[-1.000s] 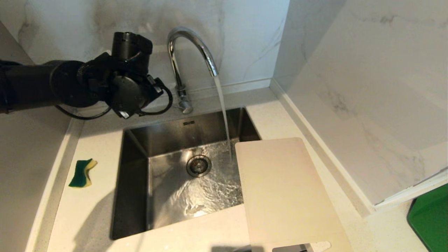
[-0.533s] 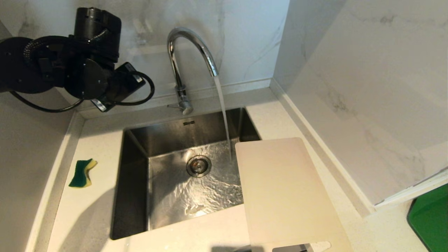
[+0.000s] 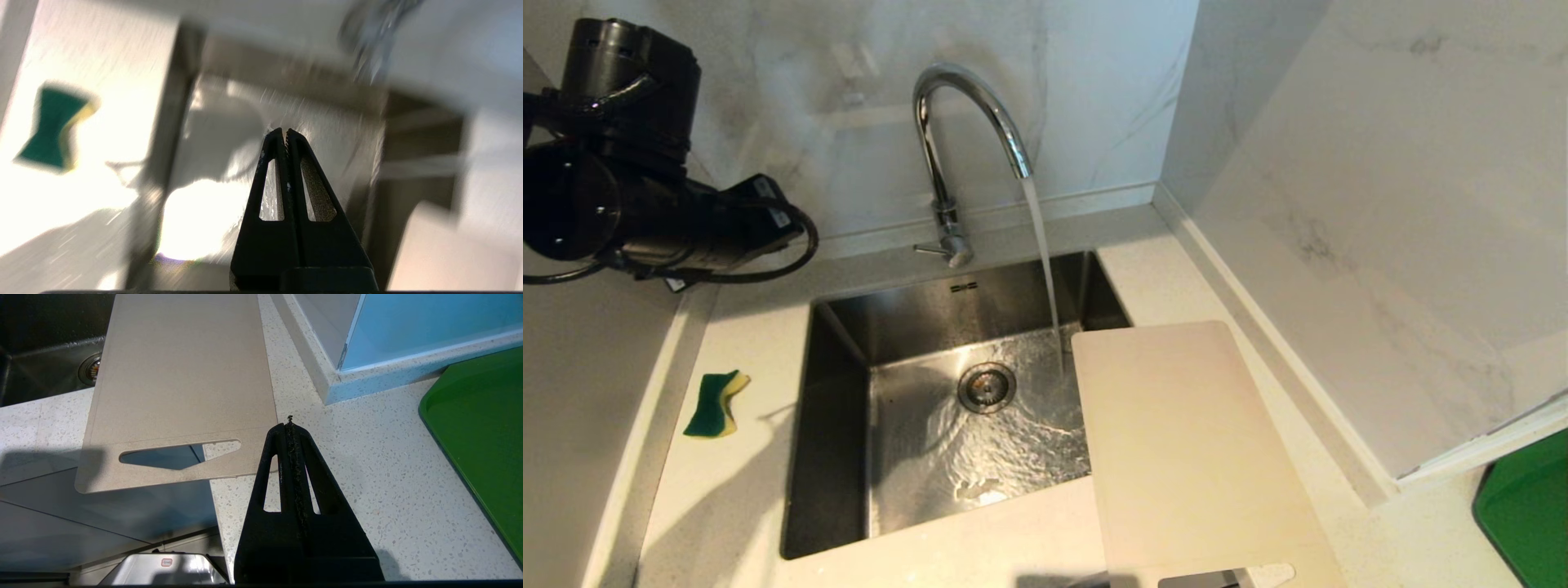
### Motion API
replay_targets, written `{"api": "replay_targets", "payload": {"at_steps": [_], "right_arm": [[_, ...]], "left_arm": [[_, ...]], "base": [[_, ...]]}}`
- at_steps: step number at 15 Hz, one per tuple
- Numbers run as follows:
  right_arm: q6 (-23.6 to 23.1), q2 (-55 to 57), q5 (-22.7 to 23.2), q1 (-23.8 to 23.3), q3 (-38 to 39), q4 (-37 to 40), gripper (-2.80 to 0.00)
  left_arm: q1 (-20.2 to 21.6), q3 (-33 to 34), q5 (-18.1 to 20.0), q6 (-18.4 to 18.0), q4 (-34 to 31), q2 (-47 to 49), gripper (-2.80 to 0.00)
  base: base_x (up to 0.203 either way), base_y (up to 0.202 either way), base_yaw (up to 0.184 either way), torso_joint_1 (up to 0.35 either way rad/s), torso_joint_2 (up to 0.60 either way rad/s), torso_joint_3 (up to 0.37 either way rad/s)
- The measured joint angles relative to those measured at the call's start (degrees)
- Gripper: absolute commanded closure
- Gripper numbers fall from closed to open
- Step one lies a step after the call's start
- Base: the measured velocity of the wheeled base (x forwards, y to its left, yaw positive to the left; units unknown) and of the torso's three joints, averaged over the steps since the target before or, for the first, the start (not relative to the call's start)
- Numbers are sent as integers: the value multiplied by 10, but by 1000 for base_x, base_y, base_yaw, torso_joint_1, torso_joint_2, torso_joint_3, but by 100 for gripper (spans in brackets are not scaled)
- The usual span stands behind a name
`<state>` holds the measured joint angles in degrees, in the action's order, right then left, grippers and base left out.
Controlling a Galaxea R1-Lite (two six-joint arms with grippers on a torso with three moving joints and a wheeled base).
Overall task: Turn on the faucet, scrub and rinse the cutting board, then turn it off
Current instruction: Pick up the cleaning cloth
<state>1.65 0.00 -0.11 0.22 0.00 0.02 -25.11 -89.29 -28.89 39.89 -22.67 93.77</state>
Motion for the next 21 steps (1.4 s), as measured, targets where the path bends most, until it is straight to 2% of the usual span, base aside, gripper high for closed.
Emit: {"api": "replay_targets", "payload": {"at_steps": [3, 8, 10, 14, 18, 21], "right_arm": [[-1, 0, 0, 0, 0, 0, 0], [-9, 0, 1, 0, 0, -2, 0], [-9, 0, 1, 0, 0, -2, 0], [-9, 0, 1, 0, 0, -1, 0], [-9, 0, 1, 0, 0, -2, 0], [-9, 0, 1, 0, 0, -2, 0]], "left_arm": [[4, 71, 45, -15, -47, -52, 0], [8, 126, 53, -44, -59, -84, 0], [2, 139, 74, -65, -68, -86, 0], [-1, 193, 117, -68, -68, -96, 0], [-5, 274, 123, -75, -45, -106, 0], [8, 324, 123, -75, -24, -110, 0]], "base": [[0, 0, 0, 0, 0, 0], [0, 0, 0, 0, 0, 0], [0, 0, 0, 0, 0, 0], [0, 0, 0, 0, 0, 0], [0, 0, 0, 0, 0, 0], [0, 0, 0, 0, 0, 0]]}}
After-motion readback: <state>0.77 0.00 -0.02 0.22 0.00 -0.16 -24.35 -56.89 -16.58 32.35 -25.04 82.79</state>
